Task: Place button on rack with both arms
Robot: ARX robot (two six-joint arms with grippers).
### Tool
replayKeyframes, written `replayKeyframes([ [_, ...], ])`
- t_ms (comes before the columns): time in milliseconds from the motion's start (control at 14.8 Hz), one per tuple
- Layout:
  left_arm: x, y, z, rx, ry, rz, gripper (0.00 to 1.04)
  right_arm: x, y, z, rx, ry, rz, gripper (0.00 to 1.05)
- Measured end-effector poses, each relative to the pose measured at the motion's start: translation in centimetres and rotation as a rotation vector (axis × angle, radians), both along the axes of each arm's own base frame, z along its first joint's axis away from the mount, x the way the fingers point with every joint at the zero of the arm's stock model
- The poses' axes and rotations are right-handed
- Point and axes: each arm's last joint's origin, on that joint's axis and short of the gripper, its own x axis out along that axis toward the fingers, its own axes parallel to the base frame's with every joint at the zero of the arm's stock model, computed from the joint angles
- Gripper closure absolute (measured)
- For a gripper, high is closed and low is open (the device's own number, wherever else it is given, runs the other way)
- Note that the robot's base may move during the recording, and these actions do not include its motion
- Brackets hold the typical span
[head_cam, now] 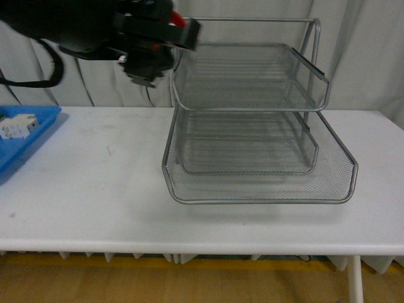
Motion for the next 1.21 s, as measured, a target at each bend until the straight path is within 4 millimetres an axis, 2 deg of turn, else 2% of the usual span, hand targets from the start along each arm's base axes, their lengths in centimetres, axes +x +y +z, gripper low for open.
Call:
replayKeyframes([
  [270, 0.5, -6.4, -1.1, 0.052, 0.039, -0.169, 0.69, 0.0, 0.0, 0.0, 0.0, 0.0, 0.0, 0.06],
  [472, 0.8, -9.7, -3.8, 0.136, 0.106, -0.26, 0.69, 0.0, 0.0, 0.0, 0.0, 0.0, 0.0, 0.06],
  [607, 2.3, -11.0, -5.5, 0.181, 0.15, -0.275, 0.69, 0.0, 0.0, 0.0, 0.0, 0.0, 0.0, 0.06],
  [877, 5.6, -13.7, -7.4, 0.222, 0.208, -0.284, 0.69, 0.0, 0.0, 0.0, 0.0, 0.0, 0.0, 0.06],
  [1080, 7.7, -14.6, -9.7, 0.265, 0.277, -0.269, 0.69, 0.0, 0.0, 0.0, 0.0, 0.0, 0.0, 0.06],
  [1214, 8.9, -14.7, -10.6, 0.272, 0.298, -0.251, 0.69, 0.0, 0.0, 0.0, 0.0, 0.0, 0.0, 0.06],
])
